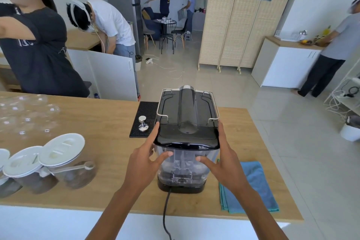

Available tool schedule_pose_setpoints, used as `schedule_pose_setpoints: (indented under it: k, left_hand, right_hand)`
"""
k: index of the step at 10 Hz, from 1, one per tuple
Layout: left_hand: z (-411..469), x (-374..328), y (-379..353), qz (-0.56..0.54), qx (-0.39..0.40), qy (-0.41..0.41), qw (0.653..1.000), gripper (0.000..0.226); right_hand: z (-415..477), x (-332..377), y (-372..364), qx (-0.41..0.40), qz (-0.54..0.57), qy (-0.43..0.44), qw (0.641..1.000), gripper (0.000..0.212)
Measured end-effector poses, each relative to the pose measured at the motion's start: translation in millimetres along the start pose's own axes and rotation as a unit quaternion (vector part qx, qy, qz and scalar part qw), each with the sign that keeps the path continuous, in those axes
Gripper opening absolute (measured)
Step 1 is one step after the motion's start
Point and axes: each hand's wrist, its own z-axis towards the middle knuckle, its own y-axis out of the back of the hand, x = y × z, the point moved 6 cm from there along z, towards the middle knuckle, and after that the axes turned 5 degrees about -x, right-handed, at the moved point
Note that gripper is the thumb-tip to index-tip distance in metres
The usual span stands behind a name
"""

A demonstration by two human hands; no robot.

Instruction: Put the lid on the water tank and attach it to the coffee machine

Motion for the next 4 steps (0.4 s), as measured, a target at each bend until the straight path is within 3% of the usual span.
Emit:
schedule_pose_setpoints:
  k: [2,4]
  left_hand:
    - [-7.3,-0.2,-0.5,-0.021,0.034,0.027,0.999,0.093]
    - [-40.9,20.0,0.5,0.0,0.125,0.031,0.992,0.106]
  right_hand:
    - [-0.5,-0.7,2.3,-0.006,-0.017,-0.019,1.0,0.119]
    - [-14.0,-29.0,-1.5,0.004,-0.04,-0.048,0.998,0.116]
